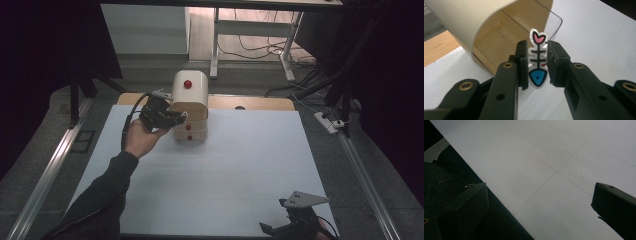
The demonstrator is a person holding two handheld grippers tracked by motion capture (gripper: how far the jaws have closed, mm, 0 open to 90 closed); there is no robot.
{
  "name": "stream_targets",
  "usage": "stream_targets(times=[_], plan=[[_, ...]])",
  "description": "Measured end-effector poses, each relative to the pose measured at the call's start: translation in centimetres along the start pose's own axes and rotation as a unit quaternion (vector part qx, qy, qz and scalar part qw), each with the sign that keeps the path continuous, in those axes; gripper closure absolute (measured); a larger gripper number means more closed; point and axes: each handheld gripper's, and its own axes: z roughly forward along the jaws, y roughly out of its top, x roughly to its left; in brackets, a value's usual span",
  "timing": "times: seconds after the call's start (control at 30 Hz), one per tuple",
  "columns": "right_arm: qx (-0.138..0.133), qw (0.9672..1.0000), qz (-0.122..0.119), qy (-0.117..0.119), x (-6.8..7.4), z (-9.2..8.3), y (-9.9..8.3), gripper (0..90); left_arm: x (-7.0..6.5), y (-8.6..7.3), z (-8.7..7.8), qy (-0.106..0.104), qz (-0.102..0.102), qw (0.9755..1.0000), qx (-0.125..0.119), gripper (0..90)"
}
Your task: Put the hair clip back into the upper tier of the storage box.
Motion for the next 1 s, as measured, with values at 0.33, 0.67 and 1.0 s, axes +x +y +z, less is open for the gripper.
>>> stream_targets(times=[0.33, 0.67, 1.0], plan=[[-0.001, 1.0000, -0.001, 0.001, 0.0, 0.0, 0.0, 0.8, 0.3, 0.7, 1.2, 0.015, -0.004, 0.9999, -0.001, 72.2], [-0.001, 1.0000, -0.001, 0.002, 0.0, 0.0, 0.0, 0.8, 0.7, 1.3, 1.9, 0.032, 0.000, 0.9995, -0.007, 72.2], [-0.001, 1.0000, -0.002, 0.003, 0.0, -0.1, 0.0, 0.8, 0.6, 1.0, 3.2, 0.046, 0.011, 0.9989, 0.005, 71.4]])
